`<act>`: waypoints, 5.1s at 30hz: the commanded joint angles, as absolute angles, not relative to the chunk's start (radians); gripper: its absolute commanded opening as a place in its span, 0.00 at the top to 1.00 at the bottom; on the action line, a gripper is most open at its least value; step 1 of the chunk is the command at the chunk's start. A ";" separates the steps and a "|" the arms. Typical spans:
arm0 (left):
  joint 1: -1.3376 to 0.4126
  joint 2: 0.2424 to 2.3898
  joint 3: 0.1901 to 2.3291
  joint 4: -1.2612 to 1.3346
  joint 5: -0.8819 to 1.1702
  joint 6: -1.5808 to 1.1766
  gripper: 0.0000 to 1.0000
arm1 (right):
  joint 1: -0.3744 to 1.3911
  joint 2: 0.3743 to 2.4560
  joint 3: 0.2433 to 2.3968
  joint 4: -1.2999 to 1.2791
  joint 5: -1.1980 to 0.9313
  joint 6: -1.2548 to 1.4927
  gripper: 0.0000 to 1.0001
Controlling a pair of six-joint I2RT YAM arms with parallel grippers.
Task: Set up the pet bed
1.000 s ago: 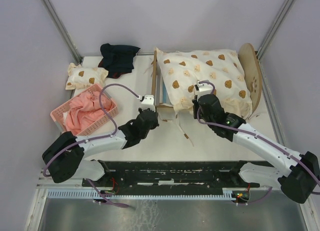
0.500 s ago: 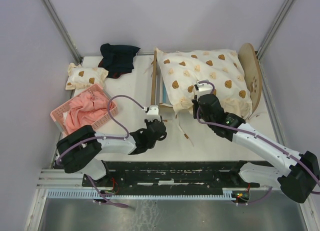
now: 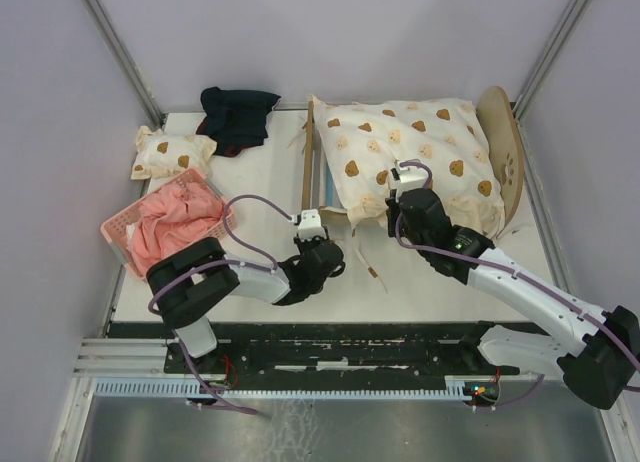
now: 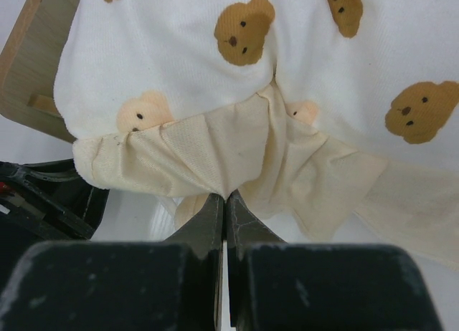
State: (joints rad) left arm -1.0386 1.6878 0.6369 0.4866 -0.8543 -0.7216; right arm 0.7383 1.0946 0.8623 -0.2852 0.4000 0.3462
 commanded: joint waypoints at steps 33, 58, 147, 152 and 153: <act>-1.056 1.677 0.591 0.504 -0.787 -0.732 0.97 | 0.735 1.110 0.887 -0.265 0.407 0.356 0.97; -1.083 1.150 0.197 0.414 -0.518 -0.756 0.97 | 0.796 0.993 0.726 -0.297 0.282 0.416 0.49; -1.024 0.859 0.182 0.345 -0.365 -0.750 0.97 | 1.118 1.739 0.968 0.281 0.332 0.297 0.96; -0.964 0.852 0.163 0.341 -0.289 -0.776 0.97 | 1.117 1.611 0.873 0.231 0.335 0.212 0.76; -0.954 0.850 0.163 0.334 -0.283 -0.776 0.97 | 1.117 1.583 0.866 0.217 0.327 0.186 0.71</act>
